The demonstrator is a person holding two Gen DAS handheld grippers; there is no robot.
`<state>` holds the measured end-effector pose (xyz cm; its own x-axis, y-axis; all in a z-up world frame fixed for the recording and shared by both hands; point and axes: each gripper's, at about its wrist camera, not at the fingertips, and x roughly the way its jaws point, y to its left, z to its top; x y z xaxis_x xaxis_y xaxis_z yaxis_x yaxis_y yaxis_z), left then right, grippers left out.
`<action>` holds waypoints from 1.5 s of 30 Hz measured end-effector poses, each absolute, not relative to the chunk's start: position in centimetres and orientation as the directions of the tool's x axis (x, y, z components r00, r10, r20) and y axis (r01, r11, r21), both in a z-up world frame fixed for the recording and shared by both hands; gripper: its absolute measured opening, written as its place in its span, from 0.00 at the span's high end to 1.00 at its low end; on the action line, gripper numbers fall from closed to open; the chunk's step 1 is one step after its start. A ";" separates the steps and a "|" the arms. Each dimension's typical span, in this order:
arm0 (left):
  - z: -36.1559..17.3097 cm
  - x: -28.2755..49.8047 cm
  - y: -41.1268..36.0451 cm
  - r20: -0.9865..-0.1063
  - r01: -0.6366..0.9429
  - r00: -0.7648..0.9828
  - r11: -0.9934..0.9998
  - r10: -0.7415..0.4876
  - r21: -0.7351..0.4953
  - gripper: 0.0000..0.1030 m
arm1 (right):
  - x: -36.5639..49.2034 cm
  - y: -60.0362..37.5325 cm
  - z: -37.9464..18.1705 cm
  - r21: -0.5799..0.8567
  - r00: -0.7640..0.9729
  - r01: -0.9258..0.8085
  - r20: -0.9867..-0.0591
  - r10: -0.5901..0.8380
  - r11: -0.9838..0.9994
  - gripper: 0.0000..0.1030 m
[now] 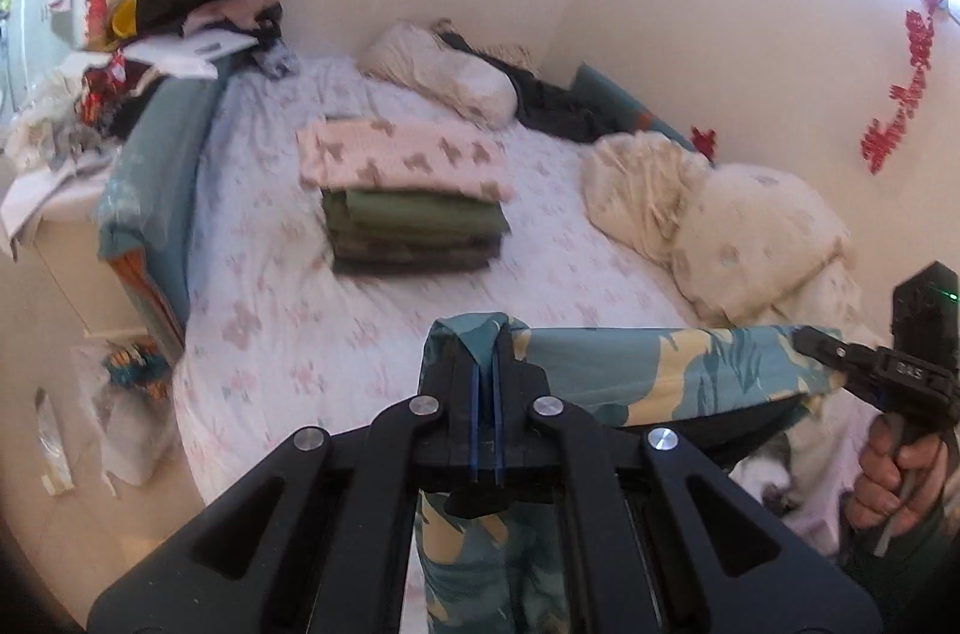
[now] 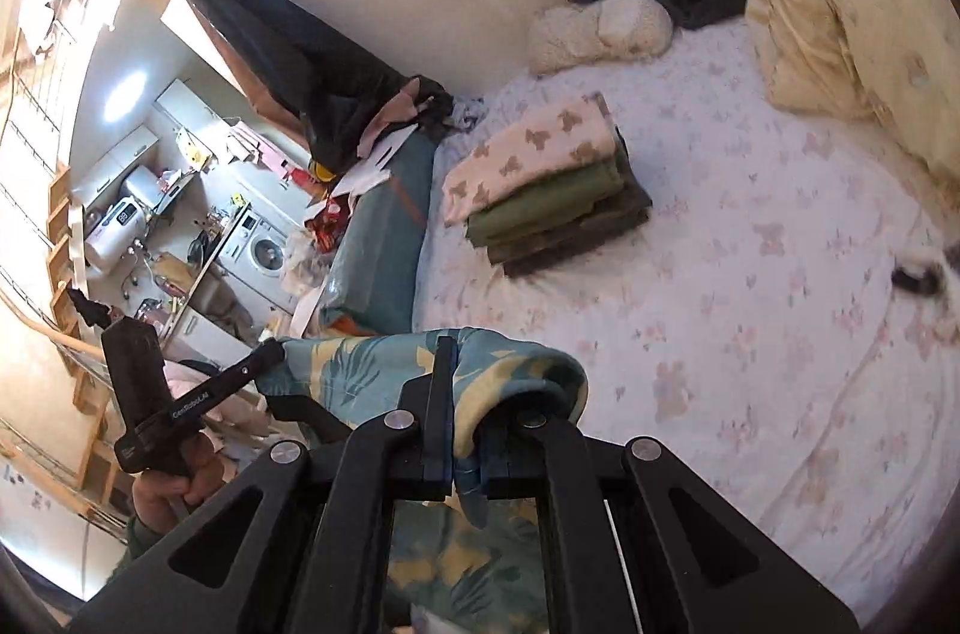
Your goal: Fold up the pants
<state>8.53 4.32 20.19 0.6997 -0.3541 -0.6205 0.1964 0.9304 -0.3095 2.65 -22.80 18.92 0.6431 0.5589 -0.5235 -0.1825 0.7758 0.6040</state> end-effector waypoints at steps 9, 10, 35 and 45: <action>13.6 5.5 5.1 -0.674 0.192 0.617 0.908 -0.406 -0.372 0.98 | 1.2 -23.1 15.5 0.566 0.630 -0.165 -0.569 0.528 0.808 0.95; 12.1 5.1 4.7 -0.705 0.190 0.588 0.915 -0.396 -0.356 0.98 | 1.1 -23.2 14.3 0.564 0.614 -0.149 -0.591 0.523 0.812 0.95; -15.1 0.6 -2.3 -0.998 0.211 0.038 0.976 0.051 0.058 0.74 | -1.4 -19.3 -14.1 0.174 0.050 0.062 -0.984 0.171 0.983 0.89; -8.3 4.8 1.8 -0.985 0.019 0.152 0.997 -0.079 -0.077 0.25 | -0.2 -23.2 -9.3 0.325 0.201 0.139 -0.934 0.295 0.935 0.79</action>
